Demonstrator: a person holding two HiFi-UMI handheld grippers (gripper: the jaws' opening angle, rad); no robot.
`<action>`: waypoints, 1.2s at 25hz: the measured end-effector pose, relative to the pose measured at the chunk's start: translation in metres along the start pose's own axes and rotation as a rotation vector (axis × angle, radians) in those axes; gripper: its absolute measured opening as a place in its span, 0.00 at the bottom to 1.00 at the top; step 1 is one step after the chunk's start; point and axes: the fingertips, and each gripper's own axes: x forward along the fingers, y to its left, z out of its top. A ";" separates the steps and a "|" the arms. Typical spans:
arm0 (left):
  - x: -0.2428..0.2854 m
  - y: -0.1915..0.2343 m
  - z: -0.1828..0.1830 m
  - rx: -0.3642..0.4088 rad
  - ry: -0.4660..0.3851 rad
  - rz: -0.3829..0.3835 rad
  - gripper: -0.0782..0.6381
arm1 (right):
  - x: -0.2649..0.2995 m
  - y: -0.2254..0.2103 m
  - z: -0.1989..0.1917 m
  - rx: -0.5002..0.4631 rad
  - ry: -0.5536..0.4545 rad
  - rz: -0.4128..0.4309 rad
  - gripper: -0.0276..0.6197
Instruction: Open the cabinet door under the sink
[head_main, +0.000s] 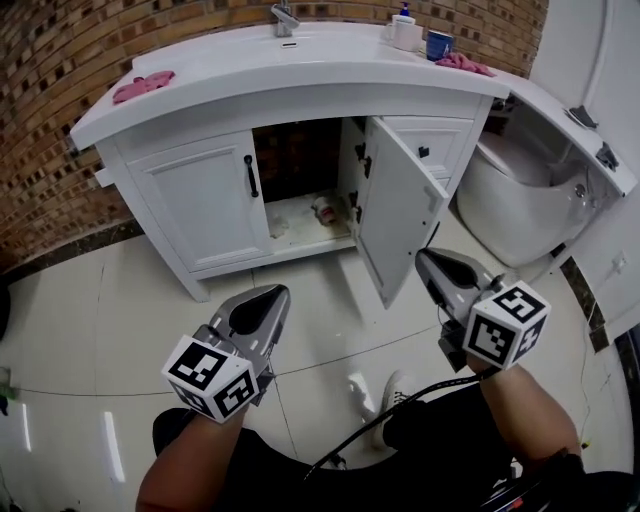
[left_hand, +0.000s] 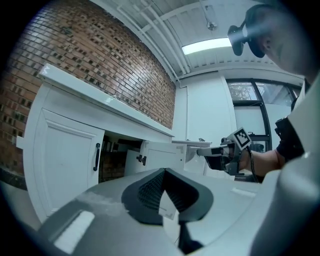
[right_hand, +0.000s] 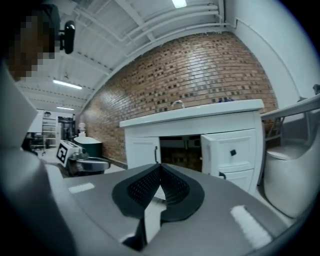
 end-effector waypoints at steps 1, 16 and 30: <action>-0.007 -0.004 0.000 -0.002 0.003 -0.001 0.11 | -0.005 0.016 0.000 -0.009 0.002 0.037 0.06; -0.068 -0.026 -0.005 -0.027 0.024 0.005 0.11 | -0.008 0.085 -0.068 0.061 0.056 0.198 0.06; -0.083 -0.029 -0.007 -0.016 0.024 0.023 0.11 | -0.013 0.104 -0.063 0.002 0.046 0.224 0.05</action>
